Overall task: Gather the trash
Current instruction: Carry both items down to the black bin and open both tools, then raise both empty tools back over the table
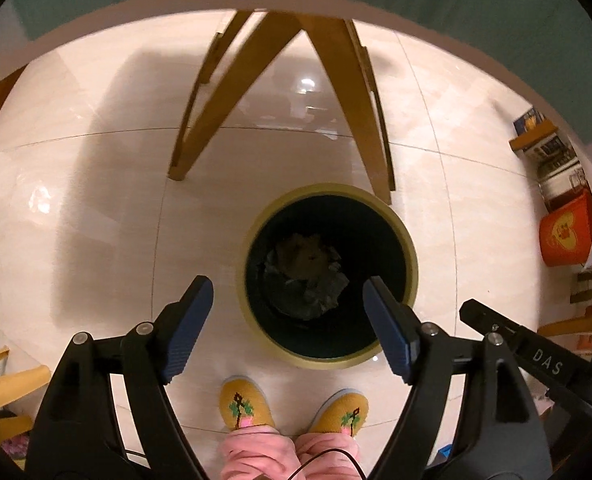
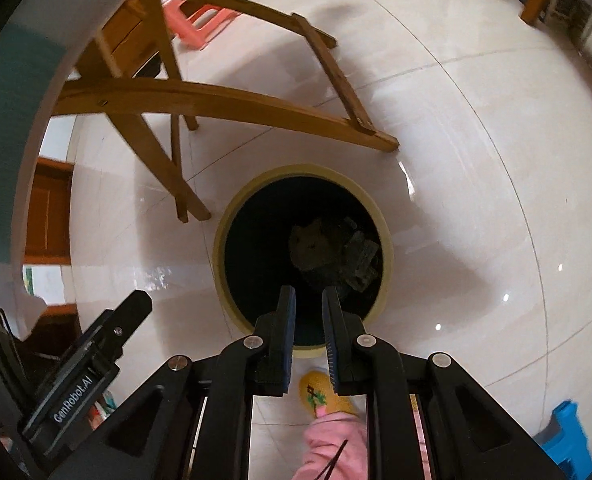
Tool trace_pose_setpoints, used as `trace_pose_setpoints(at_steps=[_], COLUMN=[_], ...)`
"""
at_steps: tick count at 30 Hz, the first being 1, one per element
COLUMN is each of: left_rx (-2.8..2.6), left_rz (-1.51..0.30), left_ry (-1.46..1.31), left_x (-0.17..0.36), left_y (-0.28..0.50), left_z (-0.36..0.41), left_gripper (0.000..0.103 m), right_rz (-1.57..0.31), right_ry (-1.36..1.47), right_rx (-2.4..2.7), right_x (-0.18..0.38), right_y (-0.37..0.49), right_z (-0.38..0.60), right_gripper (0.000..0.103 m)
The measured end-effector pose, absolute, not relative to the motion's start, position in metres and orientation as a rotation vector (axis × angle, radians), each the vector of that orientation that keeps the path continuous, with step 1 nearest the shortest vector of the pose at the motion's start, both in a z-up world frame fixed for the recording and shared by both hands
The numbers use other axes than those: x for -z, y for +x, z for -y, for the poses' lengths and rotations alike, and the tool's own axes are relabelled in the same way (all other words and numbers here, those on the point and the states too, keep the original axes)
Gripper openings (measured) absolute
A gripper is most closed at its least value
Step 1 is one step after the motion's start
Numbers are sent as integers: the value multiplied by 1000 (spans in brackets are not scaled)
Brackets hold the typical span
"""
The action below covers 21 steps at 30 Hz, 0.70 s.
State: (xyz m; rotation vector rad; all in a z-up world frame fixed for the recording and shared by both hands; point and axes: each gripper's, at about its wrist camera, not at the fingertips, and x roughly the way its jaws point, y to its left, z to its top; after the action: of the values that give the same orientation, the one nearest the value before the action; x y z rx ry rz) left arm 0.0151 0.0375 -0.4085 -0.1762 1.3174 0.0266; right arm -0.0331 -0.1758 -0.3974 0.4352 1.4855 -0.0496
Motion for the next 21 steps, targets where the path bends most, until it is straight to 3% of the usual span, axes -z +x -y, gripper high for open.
trace_pose_setpoints(at_steps=[11, 21], left_rx=[-55, -70], left_rz=[-1284, -1250], left_ry=[-175, -202], left_x=[372, 281], left_y=[10, -3], left_z=[-52, -65], left_gripper=[75, 75], right_rz=[-1493, -1484], right_ry=[364, 286], right_rx=[8, -61], right_x=[373, 283], right_y=[-23, -20], right_z=[156, 139], right_gripper=[23, 33])
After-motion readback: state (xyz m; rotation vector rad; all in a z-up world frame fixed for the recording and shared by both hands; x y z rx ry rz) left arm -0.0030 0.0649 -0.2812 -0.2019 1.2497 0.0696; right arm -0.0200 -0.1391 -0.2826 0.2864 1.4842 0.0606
